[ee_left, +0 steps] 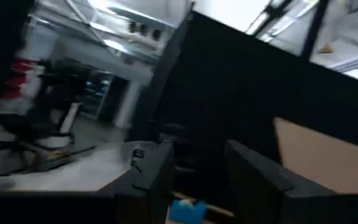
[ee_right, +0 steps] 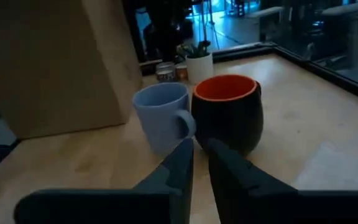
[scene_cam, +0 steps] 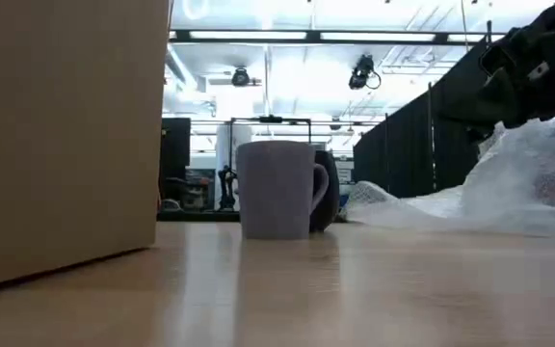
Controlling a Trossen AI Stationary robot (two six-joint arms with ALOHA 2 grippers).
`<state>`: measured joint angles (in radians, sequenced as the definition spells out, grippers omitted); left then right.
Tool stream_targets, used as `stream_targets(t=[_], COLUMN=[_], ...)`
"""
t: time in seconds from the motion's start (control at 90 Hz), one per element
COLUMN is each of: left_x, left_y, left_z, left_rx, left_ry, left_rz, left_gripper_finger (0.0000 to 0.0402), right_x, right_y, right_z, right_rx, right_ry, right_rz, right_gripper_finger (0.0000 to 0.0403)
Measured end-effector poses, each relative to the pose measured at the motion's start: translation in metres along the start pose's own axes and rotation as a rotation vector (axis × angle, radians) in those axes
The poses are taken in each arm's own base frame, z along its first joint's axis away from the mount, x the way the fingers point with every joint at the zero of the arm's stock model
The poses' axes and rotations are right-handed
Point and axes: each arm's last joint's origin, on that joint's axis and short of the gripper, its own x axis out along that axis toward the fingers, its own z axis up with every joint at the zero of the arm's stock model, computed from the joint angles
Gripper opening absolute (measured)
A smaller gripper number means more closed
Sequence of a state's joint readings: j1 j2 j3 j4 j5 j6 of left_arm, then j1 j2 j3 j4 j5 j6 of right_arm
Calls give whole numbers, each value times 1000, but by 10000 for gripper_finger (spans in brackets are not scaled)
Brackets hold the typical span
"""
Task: Wrap mug
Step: Prepare the box
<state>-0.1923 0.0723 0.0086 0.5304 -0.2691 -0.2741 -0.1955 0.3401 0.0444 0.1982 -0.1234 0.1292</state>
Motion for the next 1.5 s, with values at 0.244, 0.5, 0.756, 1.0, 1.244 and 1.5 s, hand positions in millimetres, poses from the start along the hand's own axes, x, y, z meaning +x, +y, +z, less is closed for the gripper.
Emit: stream_targets(t=[0.244, 0.5, 0.756, 1.0, 1.244, 1.5], left_x=[2, 10, 32, 78, 114, 139], left_y=[-12, -30, -53, -74, -91, -105], left_z=[23, 75, 135, 160, 182, 201], left_rx=[-100, 28, 184, 316, 403, 356], left_ry=[-92, -44, 79, 282, 406, 564], left_rz=[-200, -198, -165, -189, -201, -178], left_gripper_finger=[131, 131, 131, 131, 131, 131], right_x=[-2, -9, -5, 4, 17, 34], right_y=[6, 9, 19, 18, 25, 41], right_z=[22, 45, 51, 44, 32, 33], right_rx=[324, 352, 240, 257, 340, 336], right_ry=[-212, -469, -532, -460, -351, -314], right_rz=[117, 154, 253, 237, 232, 236], right_gripper_finger=[25, 25, 25, 22, 22, 22])
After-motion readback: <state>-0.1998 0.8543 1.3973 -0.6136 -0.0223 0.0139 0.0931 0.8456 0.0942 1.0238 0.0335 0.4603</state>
